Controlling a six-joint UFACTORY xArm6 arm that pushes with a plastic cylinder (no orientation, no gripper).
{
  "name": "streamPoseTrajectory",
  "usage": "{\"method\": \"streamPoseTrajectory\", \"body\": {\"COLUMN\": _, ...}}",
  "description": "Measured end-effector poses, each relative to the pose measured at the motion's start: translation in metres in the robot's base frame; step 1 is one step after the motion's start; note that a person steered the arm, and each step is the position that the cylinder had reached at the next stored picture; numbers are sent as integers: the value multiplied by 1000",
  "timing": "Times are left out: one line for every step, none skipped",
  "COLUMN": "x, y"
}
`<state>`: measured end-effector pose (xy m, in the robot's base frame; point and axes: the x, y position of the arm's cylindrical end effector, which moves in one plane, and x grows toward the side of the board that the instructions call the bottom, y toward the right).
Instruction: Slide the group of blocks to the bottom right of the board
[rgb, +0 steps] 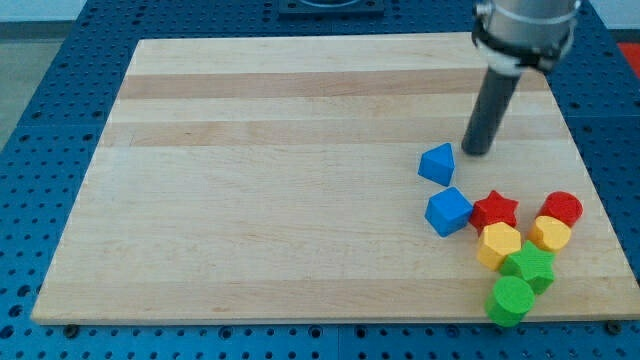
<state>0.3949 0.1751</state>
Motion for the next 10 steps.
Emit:
{"method": "streamPoseTrajectory", "body": {"x": -38, "y": -8}}
{"method": "streamPoseTrajectory", "body": {"x": -29, "y": -35}}
{"method": "streamPoseTrajectory", "body": {"x": 6, "y": -46}}
{"method": "streamPoseTrajectory", "body": {"x": 40, "y": -46}}
{"method": "streamPoseTrajectory", "body": {"x": 70, "y": -46}}
{"method": "streamPoseTrajectory", "body": {"x": 85, "y": -46}}
{"method": "streamPoseTrajectory", "body": {"x": 99, "y": -46}}
{"method": "streamPoseTrajectory", "body": {"x": 109, "y": -46}}
{"method": "streamPoseTrajectory", "body": {"x": 109, "y": -46}}
{"method": "streamPoseTrajectory", "body": {"x": 84, "y": -46}}
